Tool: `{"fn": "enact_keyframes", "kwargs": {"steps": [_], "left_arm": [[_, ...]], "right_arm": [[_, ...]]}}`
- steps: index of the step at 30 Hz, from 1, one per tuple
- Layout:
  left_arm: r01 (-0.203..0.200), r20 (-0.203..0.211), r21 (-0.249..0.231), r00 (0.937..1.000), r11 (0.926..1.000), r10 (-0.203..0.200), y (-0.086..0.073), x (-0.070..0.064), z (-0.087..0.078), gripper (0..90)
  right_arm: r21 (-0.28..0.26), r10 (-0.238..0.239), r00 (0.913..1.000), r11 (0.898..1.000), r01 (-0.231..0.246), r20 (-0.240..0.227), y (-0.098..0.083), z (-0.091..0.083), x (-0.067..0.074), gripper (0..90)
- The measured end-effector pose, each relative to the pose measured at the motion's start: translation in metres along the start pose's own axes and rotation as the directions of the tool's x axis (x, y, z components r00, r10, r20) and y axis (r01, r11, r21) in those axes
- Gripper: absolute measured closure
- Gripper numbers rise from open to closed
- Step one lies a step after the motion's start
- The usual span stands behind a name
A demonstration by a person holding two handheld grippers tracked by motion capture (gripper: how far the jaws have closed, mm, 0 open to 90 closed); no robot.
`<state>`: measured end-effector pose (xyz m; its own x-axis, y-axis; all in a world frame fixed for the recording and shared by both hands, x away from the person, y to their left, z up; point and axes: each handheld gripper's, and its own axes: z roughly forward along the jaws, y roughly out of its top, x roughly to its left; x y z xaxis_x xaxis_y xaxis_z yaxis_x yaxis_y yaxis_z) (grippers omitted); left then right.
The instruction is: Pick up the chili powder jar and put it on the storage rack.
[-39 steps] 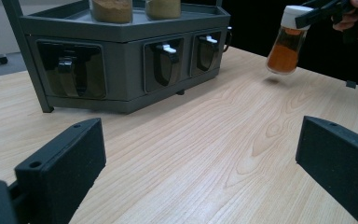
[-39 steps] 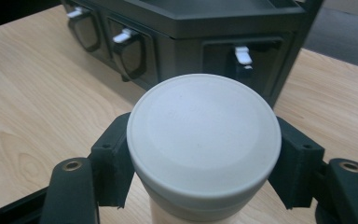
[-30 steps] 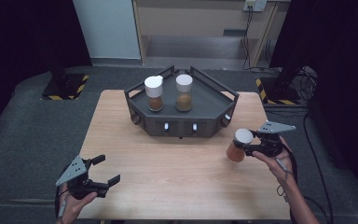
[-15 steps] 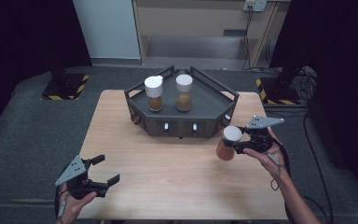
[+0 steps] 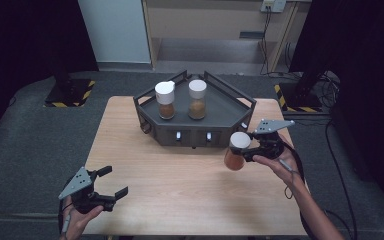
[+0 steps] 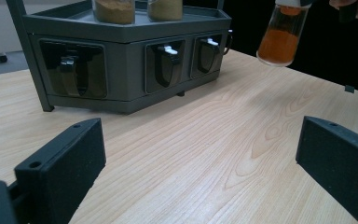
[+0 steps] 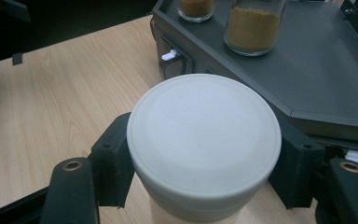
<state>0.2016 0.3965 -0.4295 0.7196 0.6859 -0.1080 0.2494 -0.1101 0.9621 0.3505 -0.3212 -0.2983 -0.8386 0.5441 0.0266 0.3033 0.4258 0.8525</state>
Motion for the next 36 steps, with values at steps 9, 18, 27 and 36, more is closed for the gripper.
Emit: {"fn": "enact_keyframes", "kwargs": {"steps": [9,18,27,36], "left_arm": [[0.000,0.003,-0.001,1.0000,1.0000,0.000,0.000,0.000,0.000,0.6],[0.000,0.005,0.000,1.0000,1.0000,0.000,0.000,0.001,0.000,0.6],[-0.003,0.008,0.004,1.0000,1.0000,0.003,0.000,0.001,0.001,0.6],[-0.006,0.009,0.006,0.9999,1.0000,0.006,0.001,0.000,0.001,0.6]], "right_arm": [[0.008,0.009,0.9999,1.000,-0.009,0.008,0.024,-0.001,-0.002,33.9],[0.009,0.002,0.9996,1.000,-0.002,0.028,0.053,0.000,-0.005,33.9],[0.010,-0.016,0.9989,1.000,0.016,0.044,0.084,0.002,-0.004,33.9],[0.000,0.011,0.9978,1.000,-0.011,0.066,0.098,0.008,-0.010,33.9]]}}
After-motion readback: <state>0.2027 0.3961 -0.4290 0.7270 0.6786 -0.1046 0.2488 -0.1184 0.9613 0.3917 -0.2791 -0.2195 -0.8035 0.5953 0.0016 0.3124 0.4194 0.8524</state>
